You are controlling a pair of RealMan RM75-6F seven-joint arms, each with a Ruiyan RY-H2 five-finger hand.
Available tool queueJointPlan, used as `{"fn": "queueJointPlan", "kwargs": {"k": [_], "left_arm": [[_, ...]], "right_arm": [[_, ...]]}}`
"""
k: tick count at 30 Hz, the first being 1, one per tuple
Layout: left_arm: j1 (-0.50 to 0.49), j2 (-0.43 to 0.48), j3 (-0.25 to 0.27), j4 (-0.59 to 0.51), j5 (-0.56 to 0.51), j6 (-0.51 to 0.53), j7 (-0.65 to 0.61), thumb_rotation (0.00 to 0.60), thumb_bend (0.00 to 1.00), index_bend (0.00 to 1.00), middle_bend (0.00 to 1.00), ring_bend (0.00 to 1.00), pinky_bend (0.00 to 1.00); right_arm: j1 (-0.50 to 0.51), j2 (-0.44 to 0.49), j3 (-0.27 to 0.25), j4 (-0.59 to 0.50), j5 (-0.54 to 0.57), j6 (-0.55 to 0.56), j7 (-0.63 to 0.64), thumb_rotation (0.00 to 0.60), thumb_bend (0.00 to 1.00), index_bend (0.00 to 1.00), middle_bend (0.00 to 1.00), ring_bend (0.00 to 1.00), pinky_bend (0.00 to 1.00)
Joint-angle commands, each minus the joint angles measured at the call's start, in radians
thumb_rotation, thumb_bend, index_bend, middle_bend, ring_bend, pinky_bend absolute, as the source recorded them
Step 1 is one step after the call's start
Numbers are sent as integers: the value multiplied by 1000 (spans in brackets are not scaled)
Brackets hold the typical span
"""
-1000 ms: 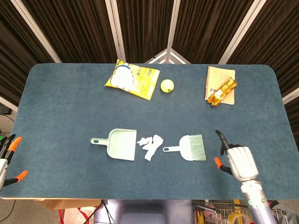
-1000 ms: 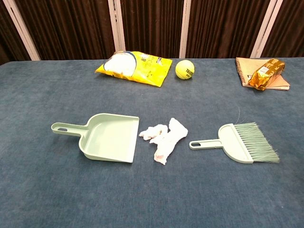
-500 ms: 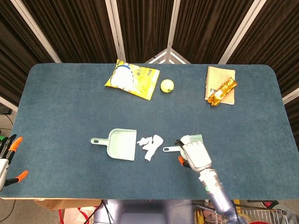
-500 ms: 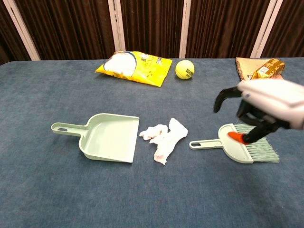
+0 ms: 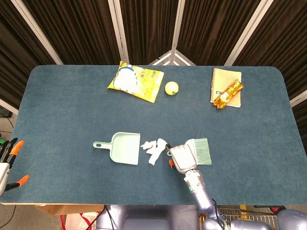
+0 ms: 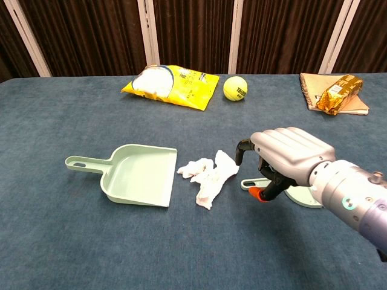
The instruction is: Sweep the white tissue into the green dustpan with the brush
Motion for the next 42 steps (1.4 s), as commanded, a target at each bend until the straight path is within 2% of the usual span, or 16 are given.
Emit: {"fn": "queueJointPlan", "kwargs": {"k": [1,13,22,37,40,42], "left_arm": [[0,0,0,0,-1,-1,-1,600,0,0,0,0,0],[0,-2,1,-2,5,3,11,600,0,0,0,0,0],[-1,-7,0,-5,6,3,19,600,0,0,0,0,0],[-4,-7,0,-7,2,-3,17,600,0,0,0,0,0],[-4,-6,0,-8,2,-3,17,600,0,0,0,0,0],[-4,-6,0,-7,2,-2,17,600,0,0,0,0,0]], "right_arm": [[12,-24,5,43,16,8,0,600,342,363,923,921,849],[1,-3,-21,106,48,24,26,600,342,363,923,921,849],[1,3,-34,118,58,29,41,600,342,447,923,921,849],[10,-24,-52,149,61,33,54,600,342,459,923,921,849],[11,-33,-59,157,60,33,56,600,342,499,923,921,849],[12,-37,-62,160,60,34,53,600,343,578,923,921,849]]}}
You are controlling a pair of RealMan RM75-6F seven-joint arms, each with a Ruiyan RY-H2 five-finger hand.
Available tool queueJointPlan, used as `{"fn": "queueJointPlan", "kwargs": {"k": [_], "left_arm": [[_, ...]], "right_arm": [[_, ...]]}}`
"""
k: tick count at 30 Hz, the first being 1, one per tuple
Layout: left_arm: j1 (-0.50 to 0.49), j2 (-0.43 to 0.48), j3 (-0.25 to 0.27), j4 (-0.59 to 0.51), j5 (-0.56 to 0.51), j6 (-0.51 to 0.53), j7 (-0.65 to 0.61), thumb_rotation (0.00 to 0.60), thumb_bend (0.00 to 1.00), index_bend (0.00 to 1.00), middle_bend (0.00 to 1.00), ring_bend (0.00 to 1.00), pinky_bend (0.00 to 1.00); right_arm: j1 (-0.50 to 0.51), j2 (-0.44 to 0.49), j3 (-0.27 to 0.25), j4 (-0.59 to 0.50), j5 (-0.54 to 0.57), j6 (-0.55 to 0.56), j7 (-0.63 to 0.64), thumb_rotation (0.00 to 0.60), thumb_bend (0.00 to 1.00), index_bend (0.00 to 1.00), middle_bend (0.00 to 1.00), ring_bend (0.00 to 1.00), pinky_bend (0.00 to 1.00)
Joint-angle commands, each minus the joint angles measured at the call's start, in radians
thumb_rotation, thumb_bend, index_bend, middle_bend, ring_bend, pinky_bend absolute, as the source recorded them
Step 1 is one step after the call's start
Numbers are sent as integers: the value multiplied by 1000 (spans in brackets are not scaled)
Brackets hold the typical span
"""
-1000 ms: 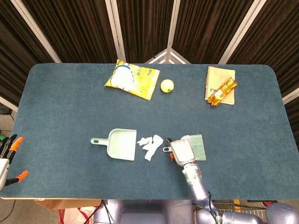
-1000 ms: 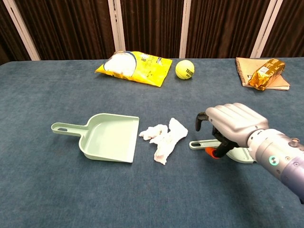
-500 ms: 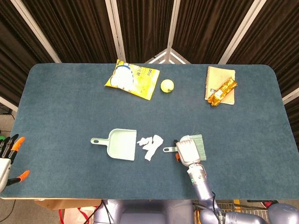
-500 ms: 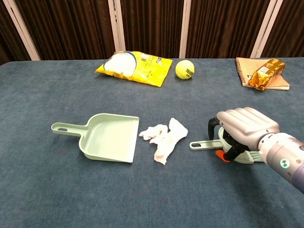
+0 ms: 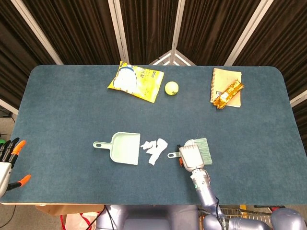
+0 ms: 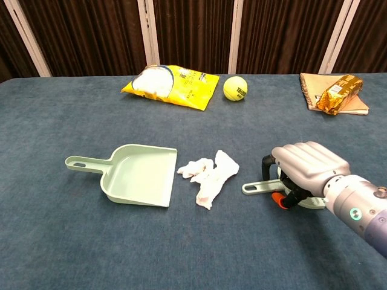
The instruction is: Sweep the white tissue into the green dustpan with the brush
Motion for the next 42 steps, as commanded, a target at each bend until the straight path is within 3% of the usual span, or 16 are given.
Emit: {"fn": "queueJointPlan", "kwargs": {"k": [1,5,9,20,30,37,42], "left_arm": [[0,0,0,0,0,0,0,600,0,0,0,0,0],[1,0,0,0,-1,1,-1,600,0,0,0,0,0],[1,1,0,0,-1,0,-1,600,0,0,0,0,0],[-2,1,3,-3,-1,-6,11,600,0,0,0,0,0],[-15,6,14,-33,6,-38,50,600,0,0,0,0,0],[-70,17,-3,-129,14,-105,170,600,1,0,0,0,0],[-144,4,-49,-222,-60,-207,307,600,39,1,9,36,62]], "right_arm": [[2,-6,-4,5,-1,2,-2,600,343,611,923,921,849],[2,-6,-5,4,-9,8,4,600,366,755,923,921,849],[5,1,-1,-4,-24,16,13,600,376,809,923,921,848],[28,60,58,-118,-51,39,36,600,377,811,923,921,849],[46,139,125,-255,21,44,-1,600,376,811,923,921,849],[60,179,134,-318,52,46,-19,600,376,811,923,921,849],[68,194,133,-340,62,53,-24,600,376,811,923,921,849]]}}
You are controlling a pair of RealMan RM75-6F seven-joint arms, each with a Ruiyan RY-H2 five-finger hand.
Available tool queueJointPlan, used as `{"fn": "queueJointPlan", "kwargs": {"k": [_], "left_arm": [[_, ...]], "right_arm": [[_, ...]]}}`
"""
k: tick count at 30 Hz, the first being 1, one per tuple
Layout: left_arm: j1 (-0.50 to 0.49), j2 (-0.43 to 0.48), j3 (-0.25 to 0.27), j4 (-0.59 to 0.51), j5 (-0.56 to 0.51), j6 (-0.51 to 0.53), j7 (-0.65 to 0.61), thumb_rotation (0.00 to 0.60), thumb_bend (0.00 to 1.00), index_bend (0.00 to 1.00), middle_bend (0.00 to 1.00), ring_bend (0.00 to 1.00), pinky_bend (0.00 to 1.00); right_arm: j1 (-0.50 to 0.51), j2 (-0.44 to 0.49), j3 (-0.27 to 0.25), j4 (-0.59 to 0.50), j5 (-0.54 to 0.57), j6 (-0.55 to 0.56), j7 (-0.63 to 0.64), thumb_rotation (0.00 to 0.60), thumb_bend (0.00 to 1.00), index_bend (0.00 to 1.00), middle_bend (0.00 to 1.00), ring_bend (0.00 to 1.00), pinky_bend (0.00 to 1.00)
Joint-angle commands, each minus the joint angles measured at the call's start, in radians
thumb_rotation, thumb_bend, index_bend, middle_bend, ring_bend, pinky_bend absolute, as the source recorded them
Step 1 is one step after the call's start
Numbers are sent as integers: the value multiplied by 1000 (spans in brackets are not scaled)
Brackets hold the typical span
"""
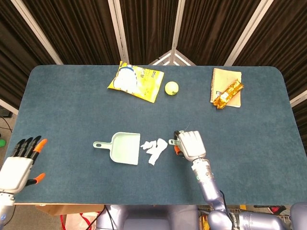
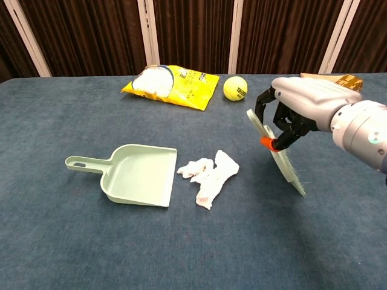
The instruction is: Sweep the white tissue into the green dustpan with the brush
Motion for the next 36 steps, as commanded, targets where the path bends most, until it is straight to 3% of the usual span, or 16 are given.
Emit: {"fn": "queueJointPlan", "kwargs": {"k": [1,10,15,17,19,24,28,36], "left_arm": [[-68,-17,-46,-75,-71,-84,111,600,47,5,24,56,82],[-207,-153,-160,-107,-291,-179,375,600,116,80,237,250,259],[-274,-237,-186,-83,-400,-195,510,600,143,147,466,476,450],[-293,-263,-189,-70,-432,-198,547,600,151,197,616,636,617],[-315,-292,-192,-54,-472,-203,581,600,160,238,705,724,712],[-359,-351,-191,-13,-556,-214,640,600,198,326,886,885,852],[-384,-390,-189,10,-616,-217,659,600,226,363,933,940,903],[-431,-450,-191,52,-726,-217,695,600,318,362,943,950,910]], "right_arm": [[4,7,0,-8,6,5,-1,600,376,811,923,921,849],[11,39,-8,-26,18,19,3,600,376,811,923,921,849],[16,53,-15,-30,11,23,7,600,376,811,923,921,849],[19,57,-19,-29,2,25,7,600,376,811,923,921,849],[20,58,-23,-28,0,26,11,600,376,811,923,921,849],[25,57,-29,-23,0,32,16,600,376,811,923,921,849],[29,56,-37,-16,1,32,16,600,376,811,923,921,849],[31,55,-50,-9,-7,40,23,600,376,811,923,921,849]]}}
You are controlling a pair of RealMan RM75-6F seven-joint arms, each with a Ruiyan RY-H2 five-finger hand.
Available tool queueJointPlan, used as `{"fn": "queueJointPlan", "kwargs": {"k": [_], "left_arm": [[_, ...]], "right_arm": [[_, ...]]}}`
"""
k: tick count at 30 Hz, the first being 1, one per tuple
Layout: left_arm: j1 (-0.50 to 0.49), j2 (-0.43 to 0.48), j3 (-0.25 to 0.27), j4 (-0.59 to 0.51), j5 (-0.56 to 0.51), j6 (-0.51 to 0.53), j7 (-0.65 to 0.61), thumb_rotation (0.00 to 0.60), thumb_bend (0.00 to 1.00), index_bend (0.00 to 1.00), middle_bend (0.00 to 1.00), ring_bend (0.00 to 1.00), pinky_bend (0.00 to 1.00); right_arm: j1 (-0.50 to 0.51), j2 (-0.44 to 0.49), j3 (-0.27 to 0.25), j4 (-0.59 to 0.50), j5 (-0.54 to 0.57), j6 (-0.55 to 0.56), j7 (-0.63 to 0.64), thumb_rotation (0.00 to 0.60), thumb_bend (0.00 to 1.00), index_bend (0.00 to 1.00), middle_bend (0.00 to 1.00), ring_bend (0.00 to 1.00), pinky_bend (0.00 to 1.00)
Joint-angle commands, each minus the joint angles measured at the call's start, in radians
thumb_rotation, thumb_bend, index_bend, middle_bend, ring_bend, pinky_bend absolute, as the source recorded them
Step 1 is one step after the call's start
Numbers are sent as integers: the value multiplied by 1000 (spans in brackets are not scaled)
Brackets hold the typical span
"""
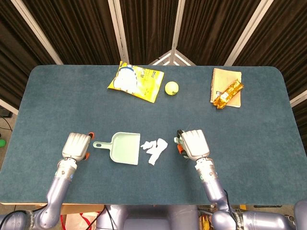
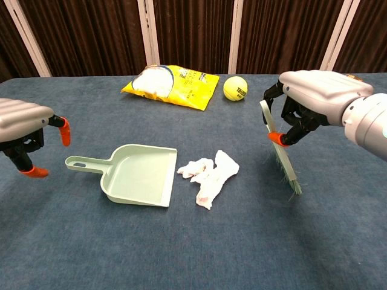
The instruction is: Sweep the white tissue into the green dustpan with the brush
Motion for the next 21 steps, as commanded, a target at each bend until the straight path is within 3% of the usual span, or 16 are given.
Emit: {"fn": "queueJointPlan", "kwargs": {"k": [1,11,21], "left_arm": [[-25,-29,0,23,-42,3,16,600,336,359,942,950,910],[-79,-101,-17,63,-139,17,11,600,407,361,944,950,910],[-109,-142,-4,85,-161,44,1,600,460,397,947,952,911]], "right_arm": [[1,0,-1,4,4,0,5,600,377,811,923,921,849],[4,7,-13,5,-5,3,16,600,376,811,923,921,849],[10,6,-19,7,3,5,10,600,378,811,923,921,849]]}}
